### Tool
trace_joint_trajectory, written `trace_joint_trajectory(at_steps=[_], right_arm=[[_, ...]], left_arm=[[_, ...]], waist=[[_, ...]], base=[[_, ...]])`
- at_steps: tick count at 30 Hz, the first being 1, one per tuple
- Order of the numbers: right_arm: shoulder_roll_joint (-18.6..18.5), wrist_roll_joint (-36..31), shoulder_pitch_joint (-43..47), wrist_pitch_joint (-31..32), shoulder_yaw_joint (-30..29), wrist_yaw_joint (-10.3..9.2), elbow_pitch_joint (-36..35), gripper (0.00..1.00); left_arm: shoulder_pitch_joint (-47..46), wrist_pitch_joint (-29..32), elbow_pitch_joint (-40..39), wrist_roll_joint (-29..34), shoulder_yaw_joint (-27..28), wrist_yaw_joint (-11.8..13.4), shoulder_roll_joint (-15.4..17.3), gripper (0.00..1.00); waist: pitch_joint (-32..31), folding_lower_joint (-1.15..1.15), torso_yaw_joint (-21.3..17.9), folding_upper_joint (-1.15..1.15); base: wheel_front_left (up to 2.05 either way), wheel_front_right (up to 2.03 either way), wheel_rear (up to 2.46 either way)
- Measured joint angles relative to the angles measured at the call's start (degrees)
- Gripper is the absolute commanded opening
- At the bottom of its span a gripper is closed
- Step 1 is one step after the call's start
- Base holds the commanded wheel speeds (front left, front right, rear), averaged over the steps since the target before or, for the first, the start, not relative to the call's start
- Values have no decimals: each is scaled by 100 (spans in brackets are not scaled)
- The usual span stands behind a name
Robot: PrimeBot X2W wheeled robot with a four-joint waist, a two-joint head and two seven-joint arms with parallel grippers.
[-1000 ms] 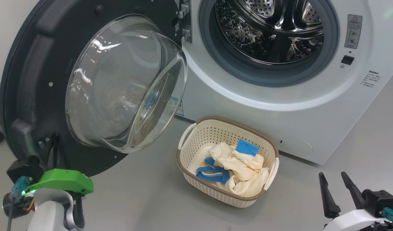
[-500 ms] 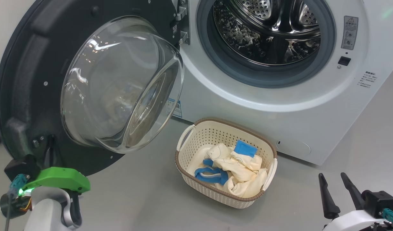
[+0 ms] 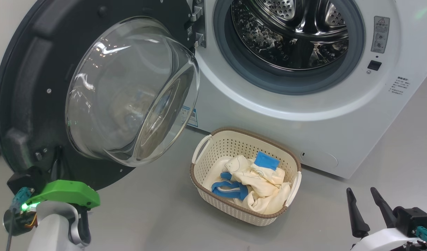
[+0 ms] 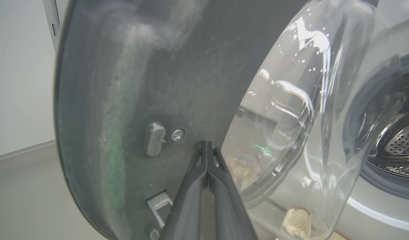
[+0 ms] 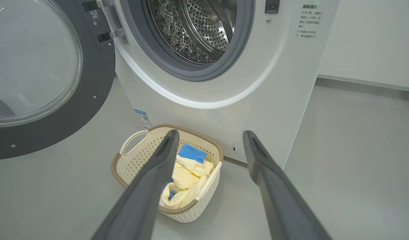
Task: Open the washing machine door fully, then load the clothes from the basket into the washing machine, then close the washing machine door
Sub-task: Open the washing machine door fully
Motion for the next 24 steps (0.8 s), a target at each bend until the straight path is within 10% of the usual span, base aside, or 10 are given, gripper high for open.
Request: trace_joint_trajectory(at_steps=[8,13,18,24], right_arm=[[8,0,0,0,5,0,1,100],[9,0,-1,0,60,0,2,100],[13,0,-1,0,145,0,9,100],[11,0,-1,0,162,0,13,100]], left_arm=[[1,-8,-144,-93,8,-105,-68,0],[7,-24,-486,-198,42,-158,-126,32],[11,-25,-1100,-202,129,-177,-155,96],[18,-51,-1892,-194,-38,-323,-177,100]], waist=[[-31,0,-2,0],[-60,0,-32,0],[-91,0,-134,0],[-120,0,-287,0]], base=[[0,0,0],[0,0,0],[0,0,0],[0,0,0]])
